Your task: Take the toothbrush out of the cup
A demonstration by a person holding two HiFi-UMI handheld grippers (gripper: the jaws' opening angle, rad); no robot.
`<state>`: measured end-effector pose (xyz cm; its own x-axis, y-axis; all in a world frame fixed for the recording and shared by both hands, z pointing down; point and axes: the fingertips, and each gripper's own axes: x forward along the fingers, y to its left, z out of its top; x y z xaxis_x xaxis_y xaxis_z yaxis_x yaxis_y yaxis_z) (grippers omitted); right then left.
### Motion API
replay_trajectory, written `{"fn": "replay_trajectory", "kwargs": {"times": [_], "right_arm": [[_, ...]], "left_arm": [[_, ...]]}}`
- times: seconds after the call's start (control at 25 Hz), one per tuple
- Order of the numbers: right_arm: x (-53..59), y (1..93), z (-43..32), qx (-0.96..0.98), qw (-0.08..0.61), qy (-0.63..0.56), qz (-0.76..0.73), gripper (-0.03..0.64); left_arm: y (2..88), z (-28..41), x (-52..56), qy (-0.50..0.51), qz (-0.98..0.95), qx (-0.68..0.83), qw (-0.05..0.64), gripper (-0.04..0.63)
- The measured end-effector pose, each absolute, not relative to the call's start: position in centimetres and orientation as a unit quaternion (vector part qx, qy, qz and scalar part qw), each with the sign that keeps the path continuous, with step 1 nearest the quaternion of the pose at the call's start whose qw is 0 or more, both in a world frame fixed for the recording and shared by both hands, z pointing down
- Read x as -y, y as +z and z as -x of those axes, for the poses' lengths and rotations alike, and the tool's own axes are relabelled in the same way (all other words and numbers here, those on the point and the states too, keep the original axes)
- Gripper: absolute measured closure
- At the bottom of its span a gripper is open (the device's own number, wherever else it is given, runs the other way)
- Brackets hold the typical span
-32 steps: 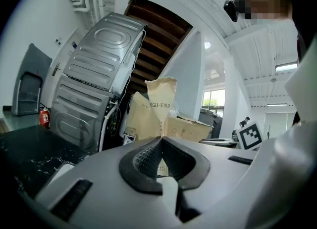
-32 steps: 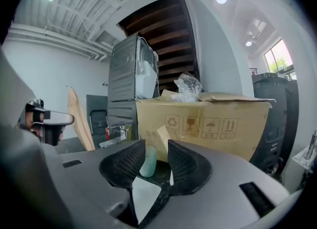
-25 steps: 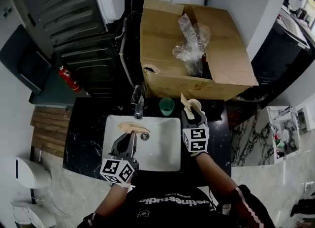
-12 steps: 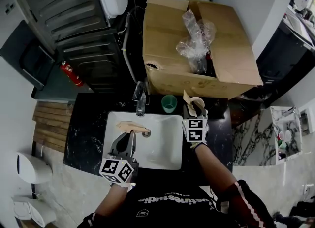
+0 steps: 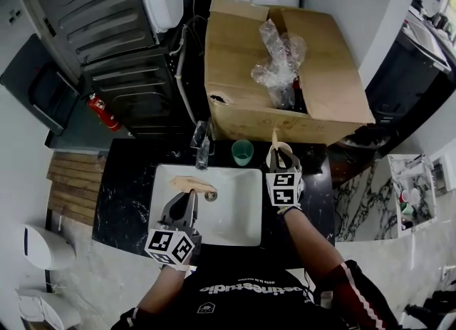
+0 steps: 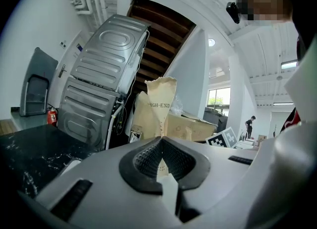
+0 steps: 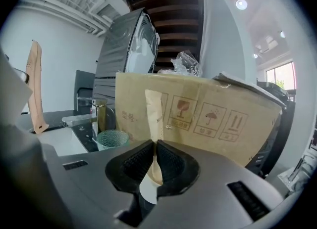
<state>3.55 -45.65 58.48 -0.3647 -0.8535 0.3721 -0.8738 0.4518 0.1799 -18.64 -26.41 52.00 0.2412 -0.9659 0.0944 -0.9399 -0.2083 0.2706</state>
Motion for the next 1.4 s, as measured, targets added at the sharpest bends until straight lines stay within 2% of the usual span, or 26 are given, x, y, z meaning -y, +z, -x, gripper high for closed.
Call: {"fn": "replay_trajectory", "kwargs": {"times": [0.28,0.48,0.88,1.24,1.4], "right_arm": [[44.9,55.2,-5.8,0.819,0.178,0.004,-0.546,0.565],[43.9,50.3,-6.9,0.821,0.128,-0.021,-0.555,0.566],[36.1,42.6,-8.7,0.836,0.061,-0.018,-0.545,0.566],[26.6,44.1,-9.1,0.844,0.022,0.047,-0.533,0.566],[23.5,47.7,-8.9,0.838,0.038,0.076,-0.54,0.566]], "left_arm": [[50.8,17.8,26.4,-0.053,-0.788,0.6,0.124,0.58],[50.4,16.4,26.9,-0.058,-0.801,0.584,0.121,0.58],[49.0,13.1,27.6,-0.071,-0.828,0.546,0.107,0.58],[48.1,10.5,27.4,-0.067,-0.848,0.517,0.095,0.58],[48.0,10.0,26.1,-0.061,-0.849,0.519,0.081,0.58]]}}
